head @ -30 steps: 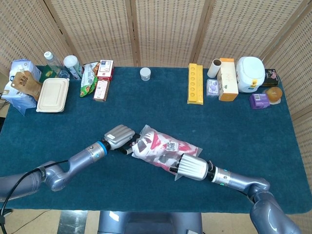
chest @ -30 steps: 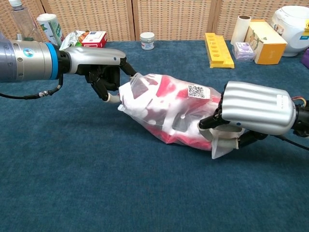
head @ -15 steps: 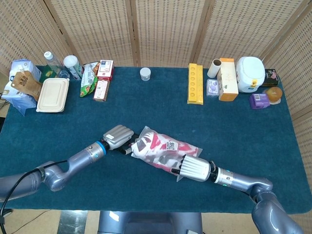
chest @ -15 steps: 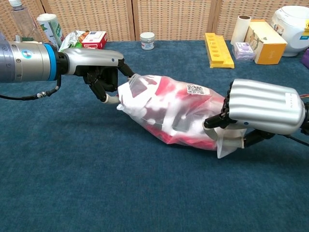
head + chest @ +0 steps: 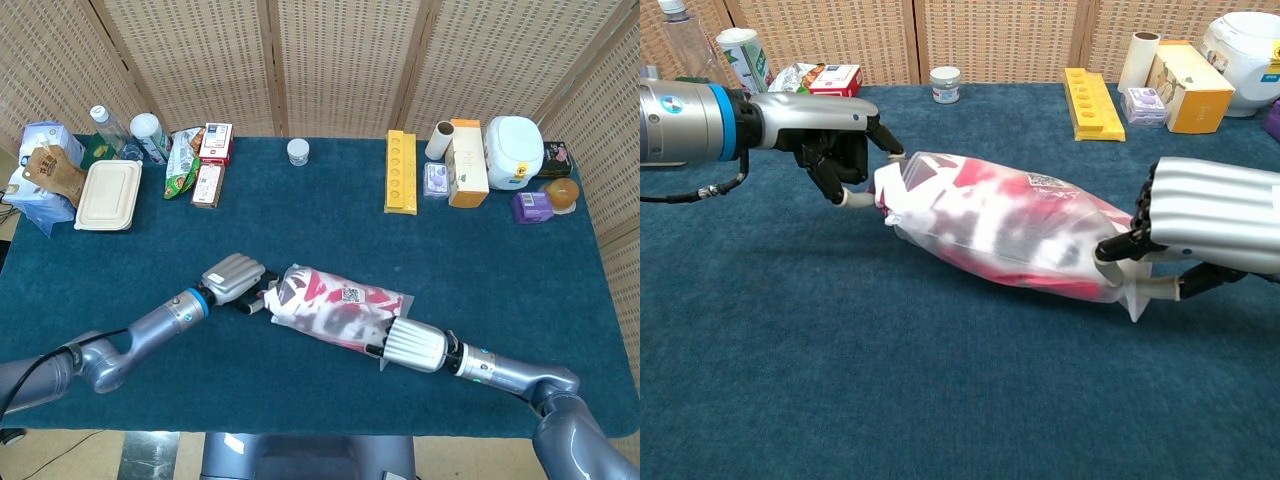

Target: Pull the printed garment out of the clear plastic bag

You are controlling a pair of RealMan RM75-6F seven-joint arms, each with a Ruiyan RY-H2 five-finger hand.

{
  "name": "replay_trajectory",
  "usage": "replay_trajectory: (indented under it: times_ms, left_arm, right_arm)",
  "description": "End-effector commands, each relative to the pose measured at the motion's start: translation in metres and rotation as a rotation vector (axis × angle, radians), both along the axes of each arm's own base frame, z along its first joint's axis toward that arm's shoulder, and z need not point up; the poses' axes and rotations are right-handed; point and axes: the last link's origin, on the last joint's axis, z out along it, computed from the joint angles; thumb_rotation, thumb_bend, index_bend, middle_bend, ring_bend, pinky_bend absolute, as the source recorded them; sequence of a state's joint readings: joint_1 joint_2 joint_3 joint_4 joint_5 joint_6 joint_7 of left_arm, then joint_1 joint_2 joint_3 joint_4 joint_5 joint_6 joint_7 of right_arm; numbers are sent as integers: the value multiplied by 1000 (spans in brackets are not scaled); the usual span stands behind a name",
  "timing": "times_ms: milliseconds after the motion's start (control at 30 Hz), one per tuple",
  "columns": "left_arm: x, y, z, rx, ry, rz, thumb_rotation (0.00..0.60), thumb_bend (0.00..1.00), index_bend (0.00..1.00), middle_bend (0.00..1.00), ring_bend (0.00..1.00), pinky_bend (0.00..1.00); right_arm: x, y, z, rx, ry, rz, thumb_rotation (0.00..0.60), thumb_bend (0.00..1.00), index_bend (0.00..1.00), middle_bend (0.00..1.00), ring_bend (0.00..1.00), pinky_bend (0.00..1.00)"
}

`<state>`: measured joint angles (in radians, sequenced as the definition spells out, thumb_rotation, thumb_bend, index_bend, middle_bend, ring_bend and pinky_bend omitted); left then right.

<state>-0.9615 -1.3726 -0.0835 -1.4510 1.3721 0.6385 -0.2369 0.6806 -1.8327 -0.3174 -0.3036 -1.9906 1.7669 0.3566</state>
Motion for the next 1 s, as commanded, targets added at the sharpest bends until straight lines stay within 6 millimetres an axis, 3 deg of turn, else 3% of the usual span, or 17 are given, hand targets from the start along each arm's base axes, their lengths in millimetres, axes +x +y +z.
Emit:
replay_trajectory:
  times_ms: [33, 367, 1000]
  left_arm:
    - [-3, -1, 2, 0, 2, 2, 600, 513, 721, 1000, 1000, 949]
    - [-18, -1, 22, 29, 12, 20, 600, 514, 722, 1000, 1000, 949]
    - [-71, 10, 68, 135, 64, 116, 600, 515, 721, 1000, 1000, 949]
  right_arm:
    - [-4, 1, 2, -4, 14, -8, 600, 733, 881, 994, 1000, 1000]
    - [-18, 2, 13, -31, 52, -40, 600, 735, 884, 993, 1000, 1000]
    - [-53, -1, 48, -136, 114, -150, 600, 736, 886, 994, 1000, 1000]
